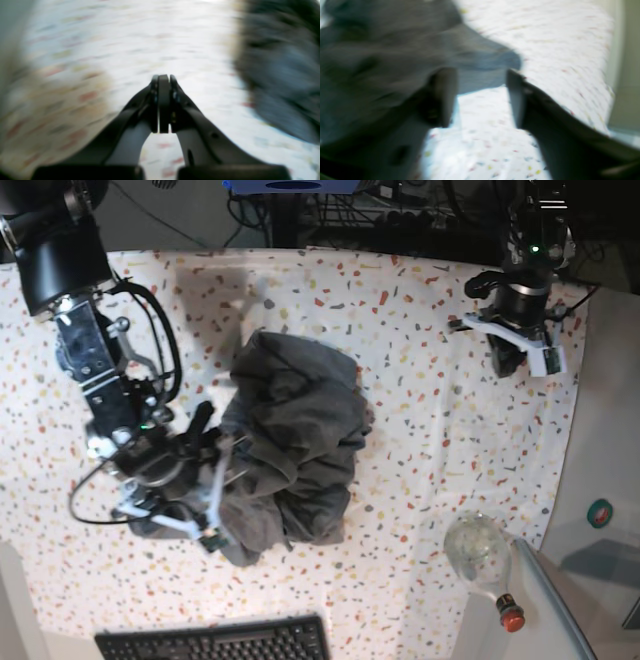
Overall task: Layout the t-shirt on the table in an organized manner, then fold the t-shirt properly
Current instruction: 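Grasp the shirt fabric with the right gripper and pull it outward, then grasp the shirt with the left gripper and stretch it between both grippers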
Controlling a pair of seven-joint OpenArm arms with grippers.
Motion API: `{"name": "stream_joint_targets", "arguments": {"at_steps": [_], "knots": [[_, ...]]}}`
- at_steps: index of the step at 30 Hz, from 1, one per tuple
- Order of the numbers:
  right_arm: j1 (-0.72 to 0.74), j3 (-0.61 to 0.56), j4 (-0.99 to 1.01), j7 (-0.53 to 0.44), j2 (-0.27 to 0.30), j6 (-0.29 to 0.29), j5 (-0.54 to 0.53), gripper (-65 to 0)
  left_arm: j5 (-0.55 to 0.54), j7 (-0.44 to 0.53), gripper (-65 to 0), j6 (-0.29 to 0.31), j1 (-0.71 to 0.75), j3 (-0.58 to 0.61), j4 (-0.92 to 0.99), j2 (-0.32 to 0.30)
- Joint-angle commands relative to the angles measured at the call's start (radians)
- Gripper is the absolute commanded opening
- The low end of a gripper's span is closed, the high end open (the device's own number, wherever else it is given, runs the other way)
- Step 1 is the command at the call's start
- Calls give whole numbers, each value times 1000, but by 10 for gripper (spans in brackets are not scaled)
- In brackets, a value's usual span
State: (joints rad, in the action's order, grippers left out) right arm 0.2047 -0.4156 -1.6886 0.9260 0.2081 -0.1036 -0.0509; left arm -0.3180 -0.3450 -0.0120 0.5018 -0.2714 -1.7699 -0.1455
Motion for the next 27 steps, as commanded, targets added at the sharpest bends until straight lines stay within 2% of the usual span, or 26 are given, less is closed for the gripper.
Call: {"name": "stream_joint_targets", "arguments": {"at_steps": [1,4,6,10,12,14,19,23,25,27], "knots": [[40,-47,-28,-18,-2,6,15,-209,-2,22,-650,7,8,-44,-17,22],[74,-177,-21,9,-69,15,15,-240,-2,22,-650,7,14,-174,-18,73],[78,-187,12,15,-132,60,15,-249,-2,16,-650,7,14,-225,-18,86],[120,-231,153,11,-224,207,78,-248,-2,16,-650,7,27,-242,-17,88],[155,-271,232,0,-269,232,136,-246,-2,16,-650,7,31,-240,-20,90],[198,-286,344,-74,-309,230,178,-245,-2,16,-650,7,31,-240,-20,102],[335,-277,677,-261,-333,235,176,-245,-2,19,-650,7,34,-240,-28,116],[405,-182,882,-362,-333,235,145,-252,-2,19,-650,7,36,-240,-25,122],[422,-138,942,-390,-330,230,145,-254,-2,19,-650,7,36,-240,-25,122],[433,-105,977,-390,-327,227,145,-287,-2,19,-650,7,36,-240,-25,122]]}}
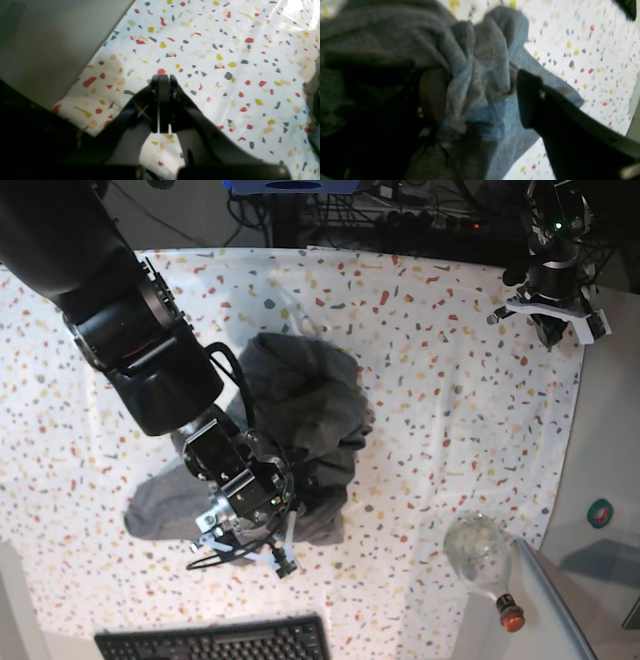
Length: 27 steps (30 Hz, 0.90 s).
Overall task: Layout the t-shirt on the table in an organized manner, then fold the t-shirt properly
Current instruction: 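Grasp the shirt with the left gripper and stretch it between both grippers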
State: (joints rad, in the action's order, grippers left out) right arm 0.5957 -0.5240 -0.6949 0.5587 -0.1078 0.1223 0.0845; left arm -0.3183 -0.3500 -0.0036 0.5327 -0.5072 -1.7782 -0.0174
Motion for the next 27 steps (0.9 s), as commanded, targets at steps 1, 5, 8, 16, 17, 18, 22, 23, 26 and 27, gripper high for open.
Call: {"name": "stream_joint_targets", "arguments": {"at_steps": [1,5,8,16,17,18,22,23,26,27], "knots": [[42,12,-15,-22,-11,1,10,-323,-2,24,-650,-2,5,-5,-16,-6],[39,74,-15,-10,-11,-60,10,-650,-2,25,-650,0,5,61,-16,-9],[33,155,-32,45,-11,-83,10,-650,8,25,-650,0,2,137,-18,-11],[-61,284,-316,99,89,-85,11,-650,9,21,-650,0,-72,376,-13,-11],[-67,310,-334,100,101,-85,13,-650,9,21,-650,0,-87,411,-13,-11],[-70,341,-355,116,119,-85,13,-650,9,21,-650,-2,-104,448,-13,-11],[-73,448,-398,137,187,-85,13,-650,11,19,-650,-5,-176,566,7,-13],[-73,469,-401,137,207,-85,13,-650,11,19,-650,-6,-201,595,25,-13],[-73,511,-401,137,254,-85,13,-650,11,19,-650,-6,-277,674,133,-13],[-73,523,-401,137,268,-85,13,-650,11,19,-650,-8,-305,701,183,-11]]}}
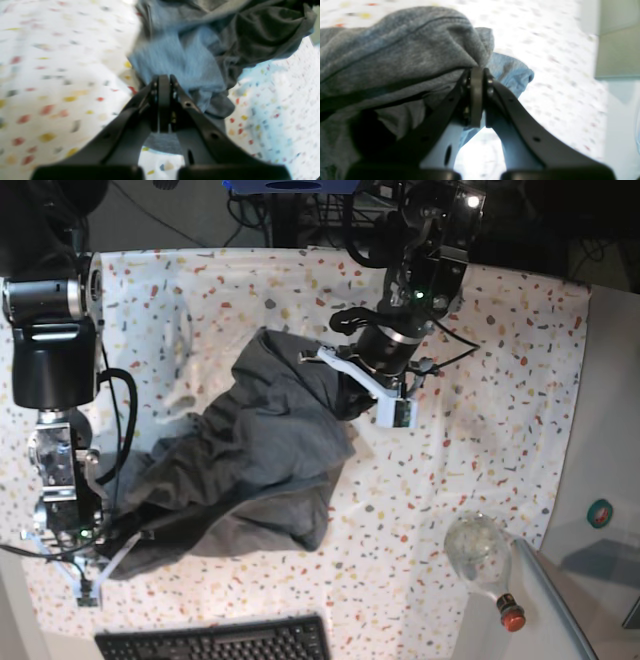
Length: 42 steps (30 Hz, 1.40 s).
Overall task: Layout the t-shirt on the table in an organized manner, then fold the t-shirt properly
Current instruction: 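Grasp the shirt with the left gripper and stretch it between both grippers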
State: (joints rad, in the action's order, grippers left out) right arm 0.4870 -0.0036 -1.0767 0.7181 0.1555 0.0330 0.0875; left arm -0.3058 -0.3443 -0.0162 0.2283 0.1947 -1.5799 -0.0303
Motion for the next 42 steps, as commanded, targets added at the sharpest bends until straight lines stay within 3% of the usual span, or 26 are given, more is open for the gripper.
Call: {"name": "stream_joint_targets", "arguments": {"at_steps": [1,7,10,14,17,20,23,26,31,34,38,42], "knots": [[34,17,-20,-22,16,5,10,-650,-2,17,-650,5,-28,27,42,2],[16,121,-18,-24,82,5,10,-650,-2,21,-650,5,-114,99,275,2],[-21,196,-21,-21,106,5,10,-650,-2,21,-650,5,-89,90,267,-9],[-95,281,-27,-27,118,5,10,-650,-3,21,-650,5,-36,88,197,-67],[-149,297,-69,-27,118,3,10,-650,-5,21,-650,5,-23,85,181,-121],[-201,299,-142,-18,112,3,10,-650,-13,21,-650,5,-20,7,168,-145],[-251,297,-219,-18,105,3,10,-650,-13,21,-650,5,-14,-71,106,-136],[-254,302,-233,-18,89,3,10,-650,-5,21,-650,5,-85,-22,80,-76],[-261,297,-236,-18,82,3,10,-650,-3,20,-650,5,-244,82,276,36],[-262,297,-236,-18,82,3,10,-650,-3,15,-650,5,-313,121,438,69],[-262,304,-231,-18,91,3,10,-650,-5,15,-650,5,-310,114,533,63],[-284,299,-244,-2,89,2,10,-650,-5,21,-650,5,-247,75,533,-23]]}}
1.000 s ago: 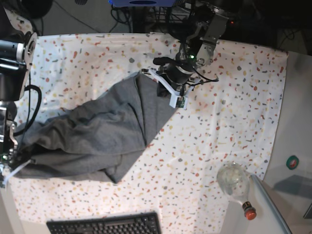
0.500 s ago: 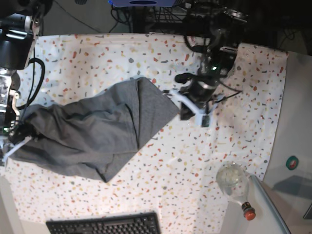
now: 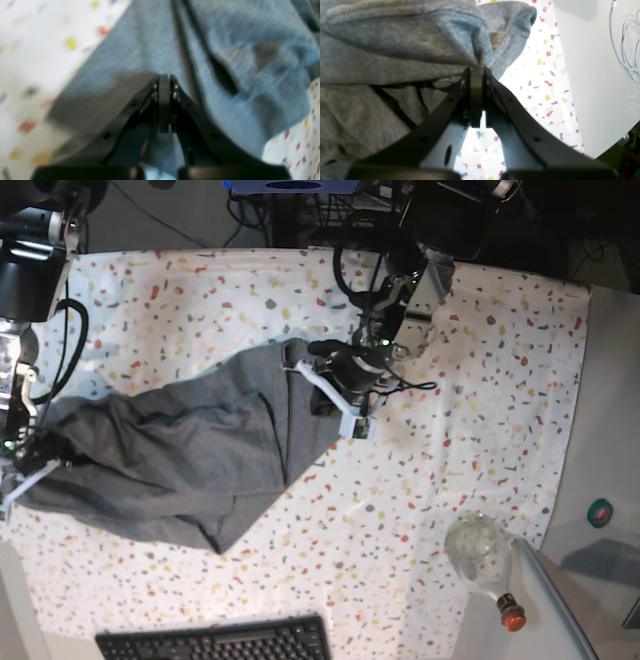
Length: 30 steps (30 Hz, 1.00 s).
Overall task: Layout the t-shirt on the table in an organized manner, then fold the t-shirt properly
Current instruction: 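Grasp the shirt with the left gripper and stretch it between both grippers, then lower the stretched shirt onto the table with both grippers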
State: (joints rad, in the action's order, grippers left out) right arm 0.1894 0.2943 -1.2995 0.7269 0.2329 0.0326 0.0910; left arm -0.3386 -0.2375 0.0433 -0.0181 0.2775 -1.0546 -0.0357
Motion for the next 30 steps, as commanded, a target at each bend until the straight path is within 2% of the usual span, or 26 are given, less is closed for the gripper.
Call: {"name": "stream_joint_targets", "arguments": {"at_steps": [1,4,8,13,17,23,25,27,29,30], "knots": [[2,0,-45,13,4,2,6,-650,28,-86,-650,-55,11,-31,7,-45],[-35,-25,-122,46,-54,0,5,-650,28,-86,-650,-55,40,-122,4,-108],[-69,-57,-180,49,-60,0,5,-650,29,-86,-650,-53,62,-222,4,-188],[-101,-57,-199,75,-62,0,5,-650,23,-84,-650,-53,56,-245,0,-269],[-112,-48,-167,70,-88,0,3,-650,28,-86,-650,-53,48,-246,-29,-277],[-163,-56,-266,79,-119,0,3,-650,20,-93,-650,-53,62,-245,-145,-272],[-163,-57,-277,116,-125,0,3,-650,20,-93,-650,-53,62,-245,-163,-272],[-161,-82,-285,196,-125,-4,3,-650,20,-93,-650,-53,77,-246,-184,-275],[-164,-149,-303,265,-114,-59,3,-650,20,-93,-650,-53,89,-248,-214,-278],[-169,-174,-322,291,-111,-105,3,-594,20,-93,-650,-53,105,-264,-227,-278]]}}
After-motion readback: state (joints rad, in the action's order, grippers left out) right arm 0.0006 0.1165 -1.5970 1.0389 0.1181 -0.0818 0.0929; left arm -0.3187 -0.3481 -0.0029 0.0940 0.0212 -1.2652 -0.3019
